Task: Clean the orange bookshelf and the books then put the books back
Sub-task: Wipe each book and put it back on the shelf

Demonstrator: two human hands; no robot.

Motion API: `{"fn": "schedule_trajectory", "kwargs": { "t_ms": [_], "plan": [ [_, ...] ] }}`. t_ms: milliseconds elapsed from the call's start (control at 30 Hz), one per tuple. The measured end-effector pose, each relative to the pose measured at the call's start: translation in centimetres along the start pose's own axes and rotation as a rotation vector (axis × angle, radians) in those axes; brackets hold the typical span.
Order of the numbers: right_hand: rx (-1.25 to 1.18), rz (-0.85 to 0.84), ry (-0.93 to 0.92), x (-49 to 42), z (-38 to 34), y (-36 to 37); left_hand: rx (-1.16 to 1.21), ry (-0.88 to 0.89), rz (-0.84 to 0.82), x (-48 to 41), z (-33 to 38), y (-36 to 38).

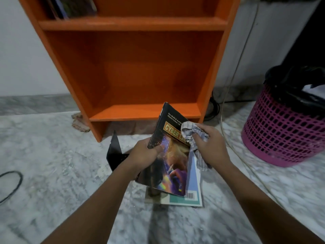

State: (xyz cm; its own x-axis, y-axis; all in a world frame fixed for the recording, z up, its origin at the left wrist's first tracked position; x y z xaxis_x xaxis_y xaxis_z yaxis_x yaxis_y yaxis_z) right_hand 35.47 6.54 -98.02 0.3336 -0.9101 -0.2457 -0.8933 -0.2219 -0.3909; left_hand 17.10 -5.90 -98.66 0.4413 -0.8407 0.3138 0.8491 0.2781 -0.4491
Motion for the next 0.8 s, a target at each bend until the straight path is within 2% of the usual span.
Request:
{"fn": "schedule_trajectory", "kwargs": {
  "t_ms": [200,367,567,800],
  "plan": [
    [-0.067,-0.024,-0.176,-2.0,-10.6,-1.4,-0.108,0.185,0.105,4.2,7.0,-6.7],
    [-0.147,-0.013,-0.334,-5.0,-20.6,-2.7,0.010,0.347,0.262,7.2,14.9,-14.1],
    [-0.223,-0.027,-0.404,-10.1,-29.8,-2.7,0.187,0.542,0.641,8.4,22.5,-22.5],
    [-0.273,-0.039,-0.411,-15.7,-35.6,-1.8,0.184,0.605,1.088,2.2,26.4,-28.1]
  ]
}}
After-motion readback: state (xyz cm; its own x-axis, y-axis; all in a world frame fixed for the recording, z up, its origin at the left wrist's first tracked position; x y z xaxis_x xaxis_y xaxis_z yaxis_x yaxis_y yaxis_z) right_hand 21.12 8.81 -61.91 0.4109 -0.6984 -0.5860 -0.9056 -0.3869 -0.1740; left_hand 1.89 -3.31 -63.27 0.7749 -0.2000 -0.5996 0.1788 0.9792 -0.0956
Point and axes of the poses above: each hand's wrist, its own x-axis away from the middle knuckle, its own y-axis out of the palm, z = x × y, the point moved 5 cm from there along -x, towards the middle knuckle, and after that the axes turned 10 degrees about -x, right-handed, at the moved point
